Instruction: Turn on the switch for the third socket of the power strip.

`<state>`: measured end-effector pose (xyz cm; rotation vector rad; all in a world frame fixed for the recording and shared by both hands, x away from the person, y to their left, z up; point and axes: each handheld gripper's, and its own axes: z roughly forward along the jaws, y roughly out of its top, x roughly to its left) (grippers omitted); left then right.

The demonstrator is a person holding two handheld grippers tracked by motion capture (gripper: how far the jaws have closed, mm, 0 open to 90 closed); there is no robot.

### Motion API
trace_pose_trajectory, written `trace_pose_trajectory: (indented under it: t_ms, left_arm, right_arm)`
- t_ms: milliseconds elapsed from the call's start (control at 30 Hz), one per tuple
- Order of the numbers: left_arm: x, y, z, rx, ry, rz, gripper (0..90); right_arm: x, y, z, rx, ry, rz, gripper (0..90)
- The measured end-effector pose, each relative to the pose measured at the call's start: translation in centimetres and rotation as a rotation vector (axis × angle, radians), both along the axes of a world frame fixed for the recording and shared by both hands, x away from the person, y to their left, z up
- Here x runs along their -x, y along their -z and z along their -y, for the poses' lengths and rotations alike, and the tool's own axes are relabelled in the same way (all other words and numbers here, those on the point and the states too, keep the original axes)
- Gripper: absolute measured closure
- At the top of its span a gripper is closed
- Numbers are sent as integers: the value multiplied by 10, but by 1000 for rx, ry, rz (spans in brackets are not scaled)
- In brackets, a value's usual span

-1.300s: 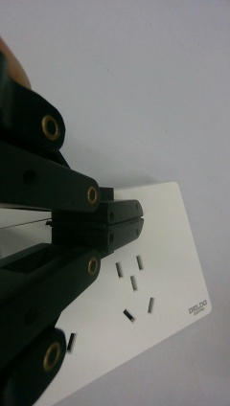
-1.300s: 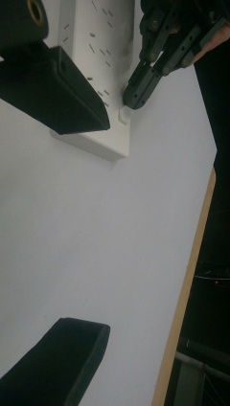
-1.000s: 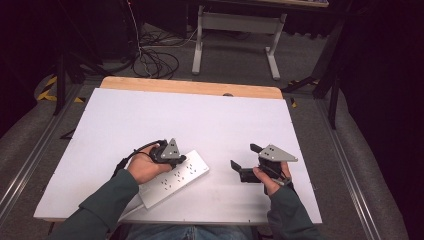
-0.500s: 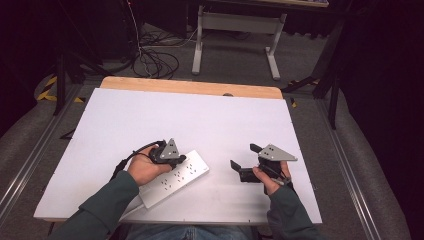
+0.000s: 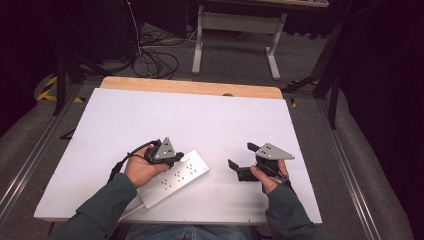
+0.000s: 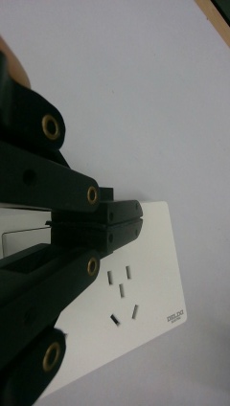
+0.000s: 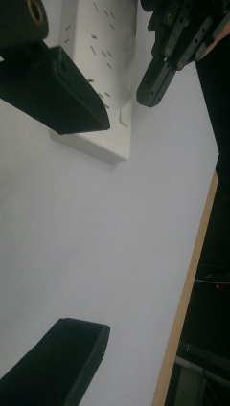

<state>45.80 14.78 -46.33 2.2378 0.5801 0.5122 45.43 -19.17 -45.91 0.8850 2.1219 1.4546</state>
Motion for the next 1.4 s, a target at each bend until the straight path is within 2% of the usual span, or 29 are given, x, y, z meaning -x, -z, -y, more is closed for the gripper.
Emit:
trace_pose_trajectory:
  t_ms: [200, 467, 633, 800, 867, 1000, 1133, 1400]
  left_arm:
    - [3, -6, 0, 17, -29, 46, 893]
    - [11, -25, -14, 110, -71, 107, 893]
    - [16, -34, -30, 152, -122, 143, 897]
    - [18, -35, -46, 192, -193, 160, 896]
    - [18, -37, -50, 231, -218, 159, 886]
    - [20, -42, -58, 272, -256, 186, 859]
    - [23, -44, -67, 302, -286, 198, 846]
    - [29, -47, -81, 334, -338, 227, 784]
  right_arm:
    - [-1, 0, 0, 0, -1, 1, 58]
    - [0, 0, 1, -1, 0, 1, 58]
    - [0, -1, 0, -1, -2, 2, 58]
    - [-1, -1, 0, -1, -3, 4, 58]
    - [-1, -1, 0, -1, -3, 4, 59]
    - [-1, -1, 0, -1, -3, 1, 58]
    - [-1, -1, 0, 1, -2, 4, 58]
    - [-1, -1, -1, 2, -1, 1, 58]
